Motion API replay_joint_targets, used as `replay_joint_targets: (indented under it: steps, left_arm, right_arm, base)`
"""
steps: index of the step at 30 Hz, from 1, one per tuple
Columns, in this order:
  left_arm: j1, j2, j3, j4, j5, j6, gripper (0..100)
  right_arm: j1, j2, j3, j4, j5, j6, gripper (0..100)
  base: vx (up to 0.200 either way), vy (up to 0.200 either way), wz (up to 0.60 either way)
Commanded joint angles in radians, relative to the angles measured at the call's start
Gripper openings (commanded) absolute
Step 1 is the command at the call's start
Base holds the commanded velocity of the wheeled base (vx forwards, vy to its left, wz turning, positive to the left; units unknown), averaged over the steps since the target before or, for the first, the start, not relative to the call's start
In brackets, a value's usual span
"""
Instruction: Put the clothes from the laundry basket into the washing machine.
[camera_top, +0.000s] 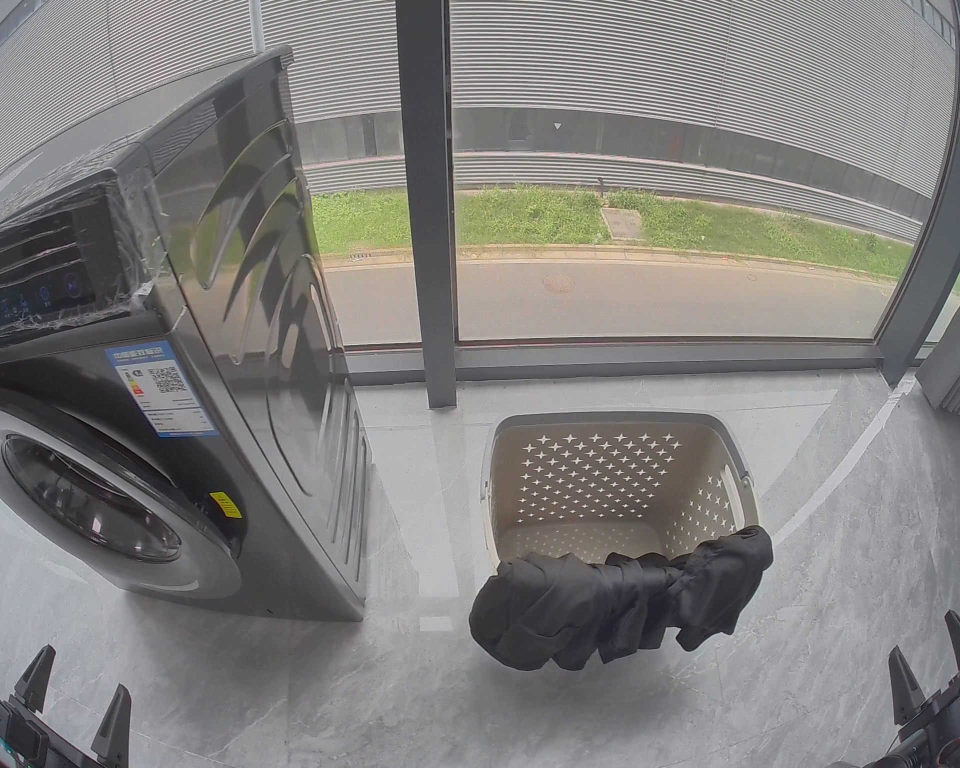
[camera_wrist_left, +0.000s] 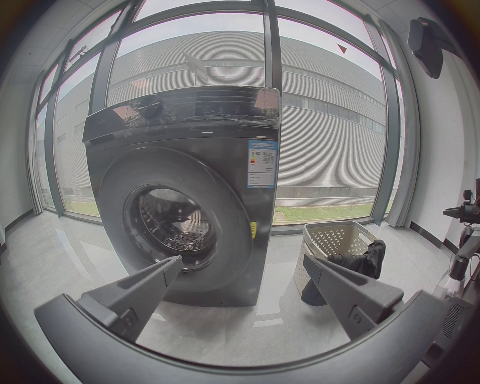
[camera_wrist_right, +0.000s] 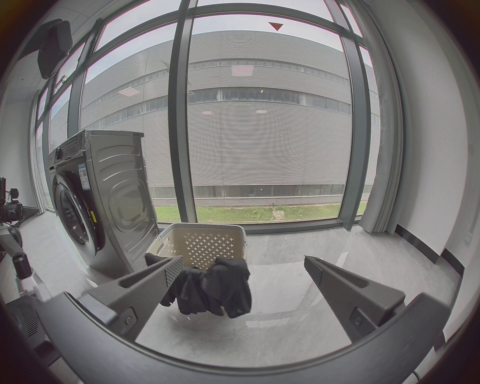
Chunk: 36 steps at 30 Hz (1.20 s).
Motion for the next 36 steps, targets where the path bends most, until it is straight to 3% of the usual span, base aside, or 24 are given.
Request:
replay_joint_targets:
  steps: [1,36]
  left_arm:
    - [0.000,-0.017,0.018,0.000,0.000,0.000,100]
    - [0.000,-0.017,0.018,0.000,0.000,0.000,100]
  right_arm:
    - [0.000,-0.015,0.018,0.001,0.001,0.000,100]
    - [-0.001,-0.015,0.018,0.001,0.002,0.000,100]
  base:
    - [0.000,0.200,0.00]
    - [0.000,0.200,0.00]
